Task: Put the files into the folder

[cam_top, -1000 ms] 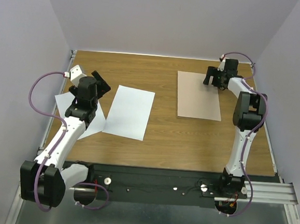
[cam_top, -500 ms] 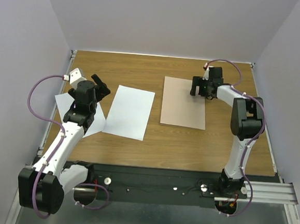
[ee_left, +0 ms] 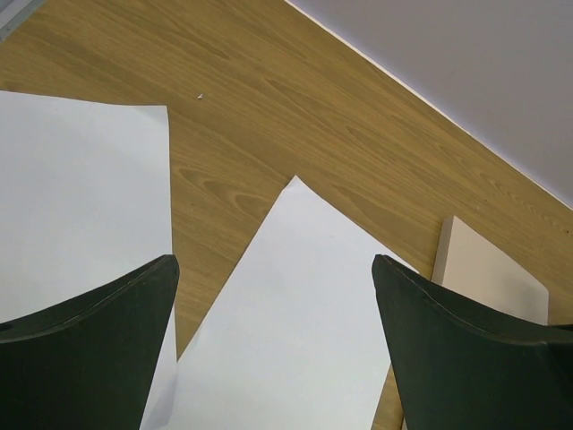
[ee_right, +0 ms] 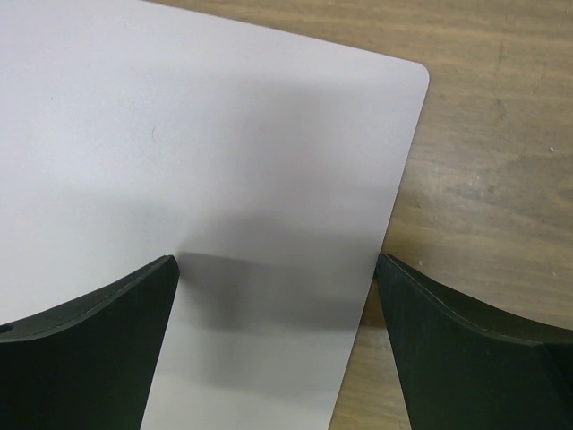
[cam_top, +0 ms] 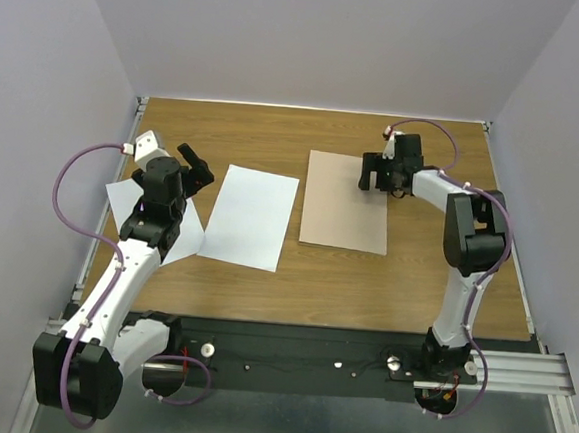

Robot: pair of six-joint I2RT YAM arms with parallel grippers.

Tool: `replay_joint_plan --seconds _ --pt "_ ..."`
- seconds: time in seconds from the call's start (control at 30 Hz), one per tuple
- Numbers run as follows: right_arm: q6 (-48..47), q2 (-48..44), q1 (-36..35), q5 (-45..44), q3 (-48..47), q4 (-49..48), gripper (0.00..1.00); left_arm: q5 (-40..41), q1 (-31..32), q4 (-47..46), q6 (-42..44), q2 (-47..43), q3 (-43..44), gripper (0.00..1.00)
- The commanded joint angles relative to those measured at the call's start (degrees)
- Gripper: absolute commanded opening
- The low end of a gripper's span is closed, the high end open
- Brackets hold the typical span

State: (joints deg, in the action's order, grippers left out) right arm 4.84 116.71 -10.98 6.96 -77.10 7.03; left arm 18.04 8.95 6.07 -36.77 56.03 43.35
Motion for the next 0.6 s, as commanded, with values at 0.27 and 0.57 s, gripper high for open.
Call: replay_joint_plan --seconds 0.27,0.57 --pt "2.35 -1.71 -0.88 -3.7 -3.32 0.27 1.0 -8.55 1.24 -5.71 6.27 1.53 4.0 0.99" --pt "17.89 -27.47 -0.88 -25.99 7.21 0.36 1.0 -6.52 18.9 -10.37 31.21 17.61 34.91 0.98"
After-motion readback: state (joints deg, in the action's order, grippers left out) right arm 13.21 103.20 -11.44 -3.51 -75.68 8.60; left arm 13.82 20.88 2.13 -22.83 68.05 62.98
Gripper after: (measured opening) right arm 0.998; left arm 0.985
